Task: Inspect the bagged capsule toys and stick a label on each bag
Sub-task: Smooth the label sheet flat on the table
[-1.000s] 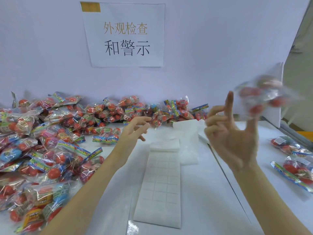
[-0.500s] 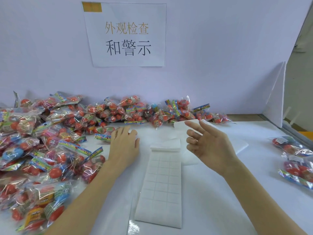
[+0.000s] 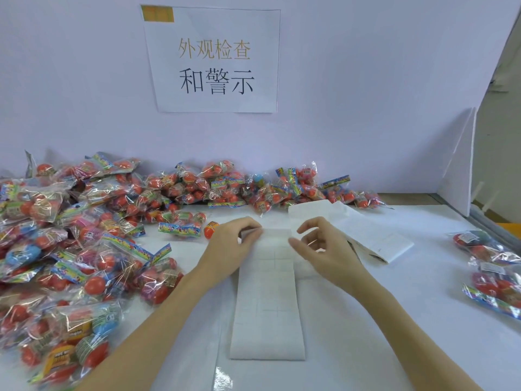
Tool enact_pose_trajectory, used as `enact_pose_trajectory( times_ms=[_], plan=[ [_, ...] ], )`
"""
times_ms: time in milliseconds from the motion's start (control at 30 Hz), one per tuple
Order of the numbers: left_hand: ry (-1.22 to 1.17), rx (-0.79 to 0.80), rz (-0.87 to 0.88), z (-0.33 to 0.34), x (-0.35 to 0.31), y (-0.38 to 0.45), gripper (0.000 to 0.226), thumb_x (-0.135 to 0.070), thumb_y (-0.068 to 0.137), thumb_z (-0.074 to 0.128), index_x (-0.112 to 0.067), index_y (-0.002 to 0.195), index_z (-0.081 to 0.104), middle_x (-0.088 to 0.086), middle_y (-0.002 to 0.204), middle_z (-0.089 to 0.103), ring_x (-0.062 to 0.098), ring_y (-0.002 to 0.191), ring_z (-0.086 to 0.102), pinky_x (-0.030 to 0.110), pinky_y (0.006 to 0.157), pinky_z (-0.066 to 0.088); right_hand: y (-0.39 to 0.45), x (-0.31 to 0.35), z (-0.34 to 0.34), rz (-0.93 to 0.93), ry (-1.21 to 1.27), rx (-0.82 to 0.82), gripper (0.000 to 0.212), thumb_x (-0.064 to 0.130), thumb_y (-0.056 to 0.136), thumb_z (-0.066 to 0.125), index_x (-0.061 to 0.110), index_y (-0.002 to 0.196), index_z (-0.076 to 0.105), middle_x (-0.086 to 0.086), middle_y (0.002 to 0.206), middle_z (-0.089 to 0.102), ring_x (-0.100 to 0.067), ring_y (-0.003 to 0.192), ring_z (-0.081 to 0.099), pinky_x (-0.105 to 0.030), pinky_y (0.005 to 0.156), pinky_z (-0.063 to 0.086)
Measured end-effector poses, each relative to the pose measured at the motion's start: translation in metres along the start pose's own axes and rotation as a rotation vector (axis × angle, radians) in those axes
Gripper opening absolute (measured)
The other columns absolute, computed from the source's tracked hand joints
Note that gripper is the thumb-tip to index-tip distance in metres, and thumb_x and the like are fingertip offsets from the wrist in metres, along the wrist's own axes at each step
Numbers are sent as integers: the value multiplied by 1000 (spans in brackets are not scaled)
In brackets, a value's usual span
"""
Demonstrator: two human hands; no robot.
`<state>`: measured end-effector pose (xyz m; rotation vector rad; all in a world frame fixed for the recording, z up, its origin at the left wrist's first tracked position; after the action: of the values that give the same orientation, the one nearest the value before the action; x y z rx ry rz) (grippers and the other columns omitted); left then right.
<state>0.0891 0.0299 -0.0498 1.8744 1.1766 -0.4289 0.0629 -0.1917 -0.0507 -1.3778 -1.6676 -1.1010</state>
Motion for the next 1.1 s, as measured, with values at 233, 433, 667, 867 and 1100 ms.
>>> enact_pose_trajectory(
  times_ms=[233, 433, 667, 867, 1100],
  plan=[
    [-270, -178, -257, -8, 5, 4, 11, -15, 98, 70, -18, 91, 78, -11, 90, 77, 3, 85, 66, 18, 79, 49, -3, 1, 25, -170, -99, 134, 71, 18, 87, 82, 39, 141, 41, 6, 84, 69, -5, 77, 64, -15, 69, 45],
    [-696, -184, -472, -11, -4, 1, 13, -15, 97, 71, -23, 96, 81, 2, 90, 76, 12, 73, 63, 24, 64, 49, -5, 12, 21, -364, -176, 36, 86, 16, 93, 76, 60, 149, 27, 13, 89, 61, -12, 81, 64, -15, 73, 49],
    [-781, 19, -374, -15, -25, 4, 30, -4, 100, 55, -19, 88, 78, 4, 92, 72, 15, 71, 62, 25, 57, 47, -6, 16, 19, -437, -251, -17, 50, 16, 97, 72, 47, 123, 43, 16, 91, 59, -9, 84, 61, -19, 70, 51],
    [-722, -148, -399, -18, -24, 5, 35, 0, 102, 53, -19, 92, 80, -1, 101, 74, 21, 102, 62, 33, 81, 47, -13, 29, 9, -572, -242, -140, 26, -7, 86, 76, 16, 92, 66, 7, 111, 64, -7, 91, 62, -17, 77, 54],
    [-785, -381, -481, -51, -1, 3, 49, 3, 103, 52, -24, 143, 61, -12, 125, 73, 10, 104, 74, 42, 75, 65, -22, 46, -8, -751, -177, -407, 24, -15, 84, 74, 3, 85, 59, -1, 126, 65, -12, 104, 66, -25, 81, 56]
  ],
)
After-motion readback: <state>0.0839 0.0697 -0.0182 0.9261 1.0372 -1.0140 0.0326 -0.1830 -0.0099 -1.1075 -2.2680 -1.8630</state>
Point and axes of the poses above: each hand's wrist, its own y-axis towards the middle knuckle, its own z-axis out of the palm, x = y × z, the point moved 4 cm from there along y, towards the middle knuckle
